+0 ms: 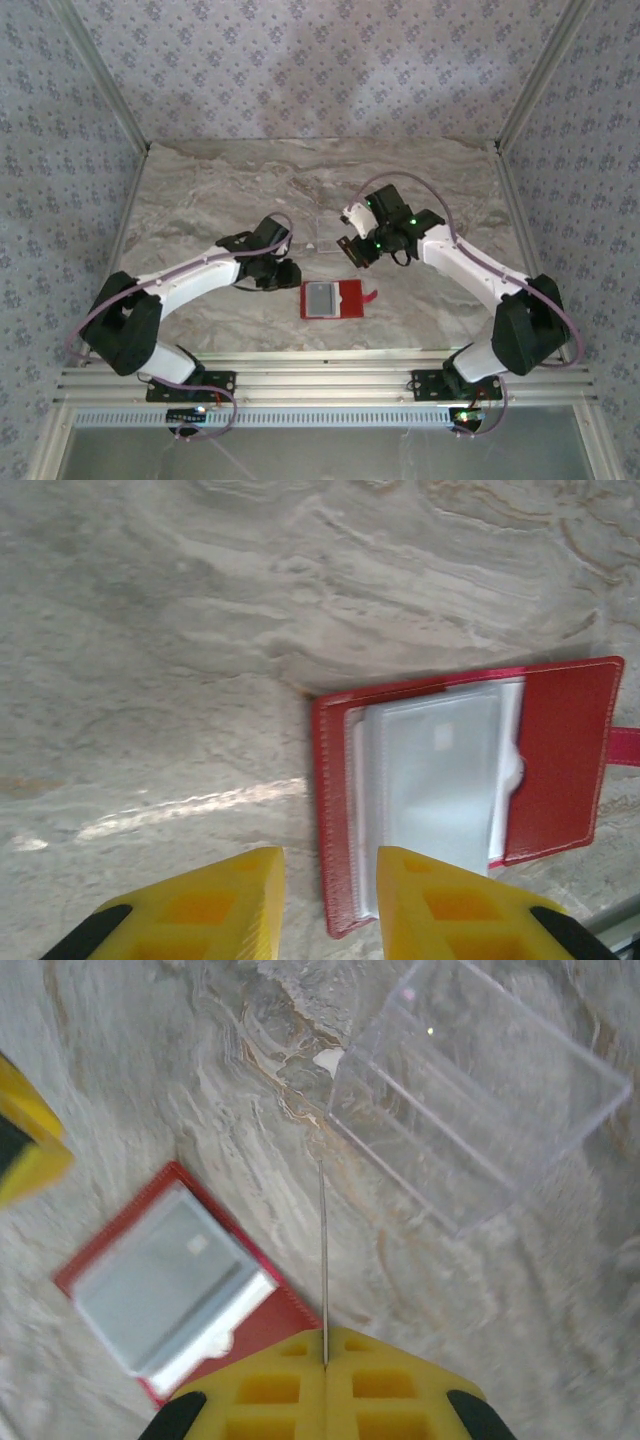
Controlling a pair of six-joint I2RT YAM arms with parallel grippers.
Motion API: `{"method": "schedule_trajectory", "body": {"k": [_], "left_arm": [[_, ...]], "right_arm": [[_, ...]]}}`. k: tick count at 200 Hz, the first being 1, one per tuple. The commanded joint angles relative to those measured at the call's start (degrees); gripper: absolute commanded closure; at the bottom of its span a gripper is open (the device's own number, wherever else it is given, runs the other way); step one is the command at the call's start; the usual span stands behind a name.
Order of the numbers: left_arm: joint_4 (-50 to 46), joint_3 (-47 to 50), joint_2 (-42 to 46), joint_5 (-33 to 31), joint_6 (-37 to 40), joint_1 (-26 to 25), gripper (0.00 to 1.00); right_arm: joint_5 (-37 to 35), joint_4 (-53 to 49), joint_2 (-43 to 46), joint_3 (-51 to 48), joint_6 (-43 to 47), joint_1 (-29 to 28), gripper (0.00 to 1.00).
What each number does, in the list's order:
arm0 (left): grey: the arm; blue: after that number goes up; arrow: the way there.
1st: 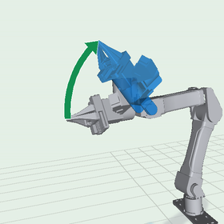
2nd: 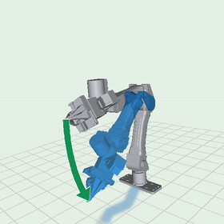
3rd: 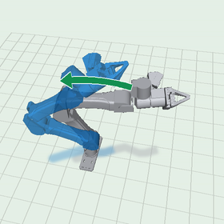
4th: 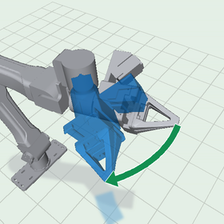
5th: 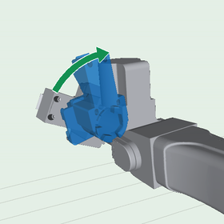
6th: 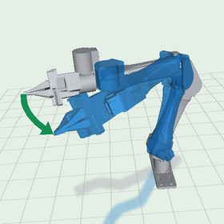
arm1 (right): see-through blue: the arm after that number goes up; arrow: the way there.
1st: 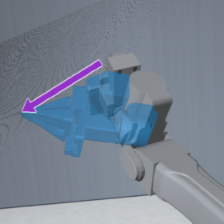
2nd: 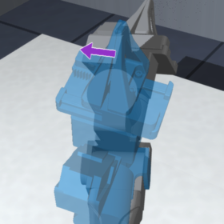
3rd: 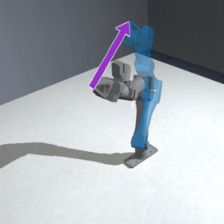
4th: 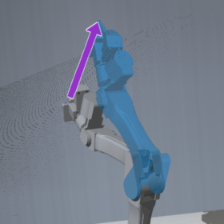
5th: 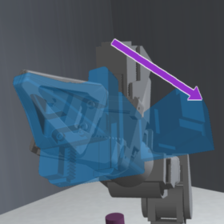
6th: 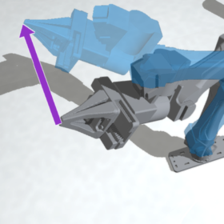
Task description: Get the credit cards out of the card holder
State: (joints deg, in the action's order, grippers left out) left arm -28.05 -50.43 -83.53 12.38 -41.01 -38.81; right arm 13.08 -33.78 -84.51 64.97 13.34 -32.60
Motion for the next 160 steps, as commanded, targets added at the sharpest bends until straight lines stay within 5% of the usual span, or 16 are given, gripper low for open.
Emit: {"method": "schedule_trajectory", "body": {"k": [1, 61, 160], "left_arm": [[0.5, 2.39, 2.31, -0.58, 0.8, 1.22, 0.69], [1.68, 5.14, 3.27, 0.09, 0.46, 2.81, 0.69], [2.35, 5.17, 0.29, 0.99, 0.51, 3.38, 0.7]], "right_arm": [[-1.84, -4.52, -3.51, 4.39, 20.64, 0.06, 0.97], [0.2, -18.05, -16.76, 22.47, 41.35, -0.01, 1.0], [-2.29, -24.44, -31.94, 38.01, 51.43, 0.6, 1.0]]}}
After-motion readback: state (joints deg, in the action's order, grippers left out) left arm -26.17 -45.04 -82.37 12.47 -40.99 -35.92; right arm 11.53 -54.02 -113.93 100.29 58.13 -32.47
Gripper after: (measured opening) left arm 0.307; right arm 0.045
